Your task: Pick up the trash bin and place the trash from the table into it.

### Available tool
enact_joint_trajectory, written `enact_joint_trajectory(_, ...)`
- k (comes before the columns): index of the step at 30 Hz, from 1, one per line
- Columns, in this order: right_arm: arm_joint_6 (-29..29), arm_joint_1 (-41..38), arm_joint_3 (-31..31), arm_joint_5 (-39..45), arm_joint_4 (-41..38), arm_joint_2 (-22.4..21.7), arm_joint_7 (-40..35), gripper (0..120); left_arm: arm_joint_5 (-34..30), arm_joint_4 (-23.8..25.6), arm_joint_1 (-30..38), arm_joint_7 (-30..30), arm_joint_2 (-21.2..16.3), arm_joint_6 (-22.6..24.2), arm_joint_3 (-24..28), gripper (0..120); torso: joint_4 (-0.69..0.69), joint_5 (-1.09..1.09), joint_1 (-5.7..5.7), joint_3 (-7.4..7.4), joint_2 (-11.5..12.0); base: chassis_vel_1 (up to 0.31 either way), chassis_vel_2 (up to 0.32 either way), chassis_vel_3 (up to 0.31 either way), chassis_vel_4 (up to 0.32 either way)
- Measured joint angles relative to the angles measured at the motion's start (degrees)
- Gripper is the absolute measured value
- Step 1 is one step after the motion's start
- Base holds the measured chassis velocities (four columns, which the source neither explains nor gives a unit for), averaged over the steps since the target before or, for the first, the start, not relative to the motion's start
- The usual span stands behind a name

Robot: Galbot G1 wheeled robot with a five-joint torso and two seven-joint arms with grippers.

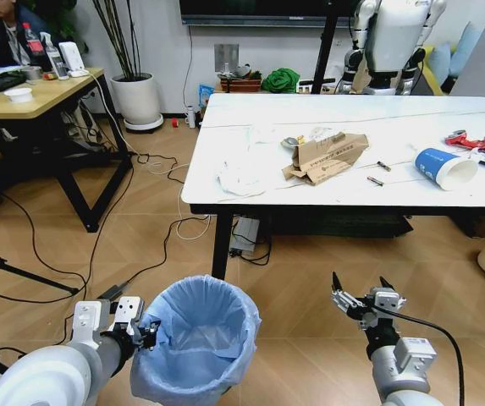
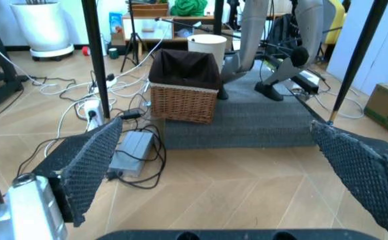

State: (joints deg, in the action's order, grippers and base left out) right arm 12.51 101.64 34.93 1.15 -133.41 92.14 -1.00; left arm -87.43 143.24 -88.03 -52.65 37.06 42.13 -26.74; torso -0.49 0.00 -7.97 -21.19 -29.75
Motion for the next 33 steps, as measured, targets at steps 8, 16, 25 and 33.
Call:
enact_joint_trajectory(8, 0.00, -0.14, -0.06, 0.00, 0.11, 0.00, 0.00, 100, -0.49, 0.00, 0.32, 0.00, -0.11, 0.00, -0.31, 0, 0.00, 0.00, -0.75, -1.17, -1.92, 0.000, 0.000, 0.000, 0.000)
enact_joint_trajectory(16, 0.32, 0.60, 0.85, 0.59, -0.23, 0.00, -0.32, 100, -2.46, 0.00, 0.16, 0.01, -0.96, 0.00, -1.81, 0, 0.00, 0.00, -1.45, -2.25, -3.69, 0.000, 0.000, 0.000, 0.000)
enact_joint_trajectory(25, 0.41, -0.10, 0.68, 0.43, -0.55, 0.00, -0.69, 100, -2.78, 0.00, -0.42, 0.01, -2.43, 0.00, -3.14, 0, 0.00, 0.00, -2.30, -3.61, -5.90, 0.000, 0.000, 0.000, 0.000)
enact_joint_trajectory(33, 0.29, -1.25, 0.54, 0.37, -0.10, 0.00, -0.68, 100, -2.12, 0.00, -1.23, -0.14, -1.96, 0.00, -2.57, 0, 0.01, 0.00, -3.14, -4.73, -7.86, 0.000, 0.000, 0.000, 0.000)
